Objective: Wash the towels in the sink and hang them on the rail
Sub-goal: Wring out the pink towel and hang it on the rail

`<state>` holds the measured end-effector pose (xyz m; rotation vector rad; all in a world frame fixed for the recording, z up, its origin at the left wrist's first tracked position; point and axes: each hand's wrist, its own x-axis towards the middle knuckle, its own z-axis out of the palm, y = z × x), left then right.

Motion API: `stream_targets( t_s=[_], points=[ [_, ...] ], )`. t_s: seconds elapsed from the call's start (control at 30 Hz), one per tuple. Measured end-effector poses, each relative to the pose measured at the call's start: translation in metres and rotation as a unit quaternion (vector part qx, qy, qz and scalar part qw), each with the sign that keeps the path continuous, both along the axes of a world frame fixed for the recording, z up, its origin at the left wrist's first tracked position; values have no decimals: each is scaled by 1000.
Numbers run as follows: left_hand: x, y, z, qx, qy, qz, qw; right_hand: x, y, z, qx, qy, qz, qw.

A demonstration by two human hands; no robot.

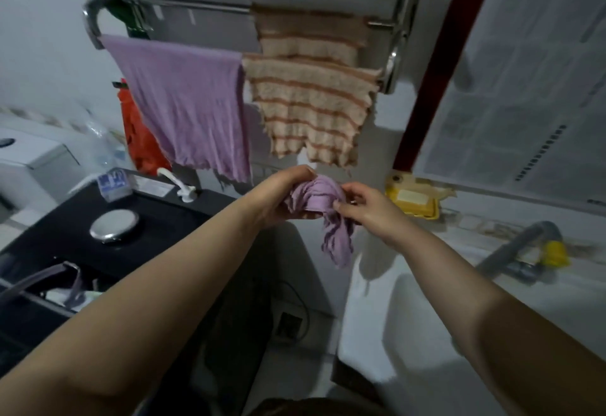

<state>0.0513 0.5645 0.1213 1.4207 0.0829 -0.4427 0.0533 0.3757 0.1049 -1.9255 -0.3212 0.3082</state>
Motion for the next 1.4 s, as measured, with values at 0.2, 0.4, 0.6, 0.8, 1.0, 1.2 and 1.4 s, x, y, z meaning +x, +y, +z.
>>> stream_targets(
  t_s=[0.2,0.4,0.6,0.8,1.0,1.2,1.4],
  points=[
    [19,69,3,94,-44,39,994,12,53,11,-185,-129,-49,973],
    [24,113,-28,431,-256,-11,865,12,87,35,289,135,-126,939],
    [1,99,-33,43,-105,-134,984,21,108,47,415,178,-124,884],
    [10,98,-8,55,-148,-47,986,-5,130,15,200,236,-74,948],
    [17,118,13,236,-160,58,957,2,113,-4,-5,150,-188,971],
    [29,151,12,404,-157,148,889,10,90,-8,307,276,-257,874],
    [24,178,2,-54,-38,-5,998,4,92,-8,-54,127,-122,983]
  ],
)
